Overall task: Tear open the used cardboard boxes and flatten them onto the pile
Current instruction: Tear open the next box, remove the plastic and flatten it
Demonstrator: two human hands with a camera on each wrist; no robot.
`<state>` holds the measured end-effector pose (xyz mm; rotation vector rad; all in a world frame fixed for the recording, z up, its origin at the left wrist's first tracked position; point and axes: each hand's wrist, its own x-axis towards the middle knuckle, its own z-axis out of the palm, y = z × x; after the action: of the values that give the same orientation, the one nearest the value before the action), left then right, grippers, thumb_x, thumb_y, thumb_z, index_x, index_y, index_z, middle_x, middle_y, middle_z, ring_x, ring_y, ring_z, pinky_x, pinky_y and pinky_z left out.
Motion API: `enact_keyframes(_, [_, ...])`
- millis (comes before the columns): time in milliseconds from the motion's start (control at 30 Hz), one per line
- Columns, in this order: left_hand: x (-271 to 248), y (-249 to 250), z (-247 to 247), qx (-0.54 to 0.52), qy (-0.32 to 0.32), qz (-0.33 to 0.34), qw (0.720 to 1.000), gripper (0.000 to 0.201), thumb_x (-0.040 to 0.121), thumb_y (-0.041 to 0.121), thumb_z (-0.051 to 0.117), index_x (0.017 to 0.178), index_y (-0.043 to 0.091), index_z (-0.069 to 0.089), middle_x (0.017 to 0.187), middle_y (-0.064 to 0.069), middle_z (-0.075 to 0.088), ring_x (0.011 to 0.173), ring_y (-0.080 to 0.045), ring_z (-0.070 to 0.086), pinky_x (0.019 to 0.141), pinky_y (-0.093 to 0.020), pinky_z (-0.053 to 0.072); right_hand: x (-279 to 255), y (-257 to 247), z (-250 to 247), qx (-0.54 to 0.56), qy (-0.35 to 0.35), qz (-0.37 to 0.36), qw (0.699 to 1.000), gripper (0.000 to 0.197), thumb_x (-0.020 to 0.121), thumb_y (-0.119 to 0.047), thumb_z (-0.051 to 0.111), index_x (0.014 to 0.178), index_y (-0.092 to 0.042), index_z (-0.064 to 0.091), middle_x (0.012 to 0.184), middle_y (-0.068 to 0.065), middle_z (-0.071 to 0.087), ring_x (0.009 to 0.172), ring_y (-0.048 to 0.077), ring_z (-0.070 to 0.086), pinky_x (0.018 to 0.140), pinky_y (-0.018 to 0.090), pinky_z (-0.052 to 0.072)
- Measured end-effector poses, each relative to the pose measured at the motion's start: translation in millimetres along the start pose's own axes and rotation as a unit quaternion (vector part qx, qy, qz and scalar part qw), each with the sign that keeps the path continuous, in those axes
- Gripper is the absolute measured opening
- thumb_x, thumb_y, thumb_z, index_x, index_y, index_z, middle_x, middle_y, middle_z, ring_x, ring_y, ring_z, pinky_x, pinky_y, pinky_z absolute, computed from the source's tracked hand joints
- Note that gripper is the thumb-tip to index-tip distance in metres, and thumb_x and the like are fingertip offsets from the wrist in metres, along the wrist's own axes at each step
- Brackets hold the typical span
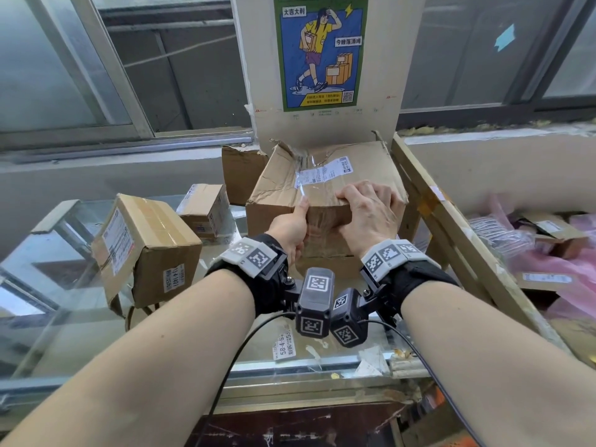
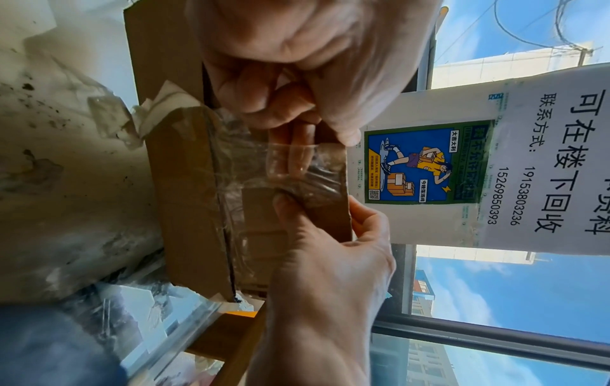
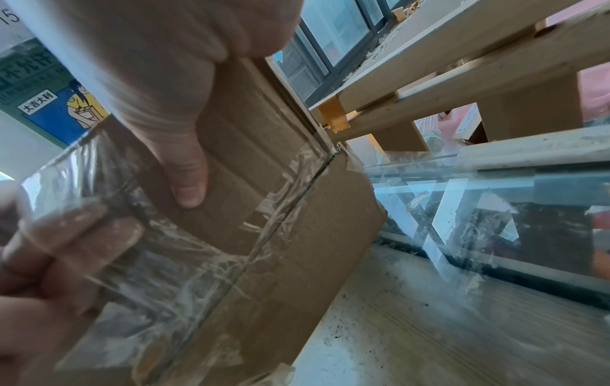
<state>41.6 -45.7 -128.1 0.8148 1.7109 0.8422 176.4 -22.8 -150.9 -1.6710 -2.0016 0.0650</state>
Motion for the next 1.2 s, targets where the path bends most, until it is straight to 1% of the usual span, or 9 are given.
enact_keyframes(133, [1,-2,-6,0.004,-0.024,-0.007,1.0,0.07,0.091,0.066,0.036,0.088,0.005,0.07,0.064,-0.002,0.05,0.04,-0.008,0.027,0.032,-0.01,0.023,-3,5,-4,0.042,-0.019,-0.02,0.999,0.05,0.071,-0.028,0.076,0.118,-0.03,0.056,0.127,-0.008,0.046,0.123,0.02,0.033,0.106,0.041,0.031])
enact_keyframes(300, [-1,0,-7,0.025,-0.02,0.002,0.999,0.07,0.093,0.064,0.034,0.086,0.005,0.07,0.084,-0.007,0.062,0.041,-0.009,0.027,0.031,-0.009,0.022,-5,7,-5,0.066,0.014,-0.033,0.997,0.05,0.077,-0.04,0.073,0.123,-0.025,0.06,0.131,-0.007,0.049,0.125,0.017,0.034,0.104,0.025,0.017])
enact_keyframes(367, [-1,0,-8,0.024,-0.024,0.002,0.999,0.069,0.093,0.063,0.034,0.085,0.004,0.069,0.088,-0.008,0.064,0.04,-0.008,0.026,0.031,-0.009,0.021,-6,6,-5,0.066,0.013,-0.042,0.997,0.051,0.078,-0.04,0.072,0.124,-0.023,0.06,0.131,-0.005,0.051,0.124,0.018,0.035,0.105,0.027,0.019])
enact_keyframes(600, [1,2,-17,0.032,-0.017,0.006,0.999,0.07,0.095,0.061,0.034,0.101,0.001,0.069,0.081,-0.004,0.069,0.04,-0.009,0.026,0.032,-0.009,0.022,-8,-13,-20,0.029,0.083,-0.041,0.995,0.024,0.078,-0.028,0.074,0.096,-0.014,0.068,0.105,0.006,0.057,0.107,0.024,0.046,0.094,0.032,0.029])
enact_keyframes(733, [4,3,-22,0.04,-0.025,0.003,0.999,0.067,0.096,0.06,0.034,0.086,0.003,0.07,0.076,-0.003,0.07,0.039,-0.01,0.026,0.036,-0.013,0.021,-8,-25,-29,0.004,0.023,-0.011,1.0,0.02,0.087,-0.034,0.065,0.089,-0.015,0.072,0.091,0.003,0.069,0.087,0.02,0.061,0.074,0.027,0.044])
enact_keyframes(867, [5,3,-23,0.033,-0.026,-0.003,0.999,0.064,0.097,0.057,0.033,0.093,0.004,0.069,0.07,0.002,0.069,0.034,-0.008,0.024,0.039,-0.015,0.021,-3,-30,-31,0.058,-0.025,0.076,0.995,0.024,0.086,-0.029,0.068,0.082,-0.007,0.075,0.082,0.008,0.071,0.08,0.022,0.064,0.073,0.03,0.052])
enact_keyframes(933, [8,3,-23,0.025,-0.043,-0.009,0.999,0.065,0.097,0.057,0.031,0.098,0.003,0.068,0.081,-0.001,0.071,0.031,-0.007,0.022,0.037,-0.011,0.02,2,-28,-28,0.185,-0.034,0.183,0.965,0.019,0.081,-0.023,0.073,0.077,-0.004,0.075,0.079,0.009,0.072,0.08,0.022,0.067,0.076,0.032,0.054])
enact_keyframes(1067, [11,3,-18,0.008,-0.093,-0.02,0.995,0.067,0.099,0.055,0.026,0.121,0.0,0.056,0.099,-0.006,0.069,0.023,-0.006,0.021,0.034,-0.005,0.02,6,-31,-25,0.441,-0.073,0.342,0.827,0.019,0.074,-0.008,0.078,0.087,0.004,0.071,0.085,0.015,0.073,0.075,0.022,0.07,0.056,0.028,0.051])
enact_keyframes(1200, [5,5,-19,0.023,-0.119,-0.029,0.992,0.07,0.099,0.055,0.022,0.116,0.0,0.062,0.087,-0.004,0.067,0.026,-0.004,0.025,0.036,-0.006,0.019,5,-34,-20,0.441,-0.051,0.38,0.811,0.021,0.07,-0.013,0.082,0.084,-0.001,0.071,0.078,0.01,0.072,0.058,0.014,0.062,0.048,0.023,0.041])
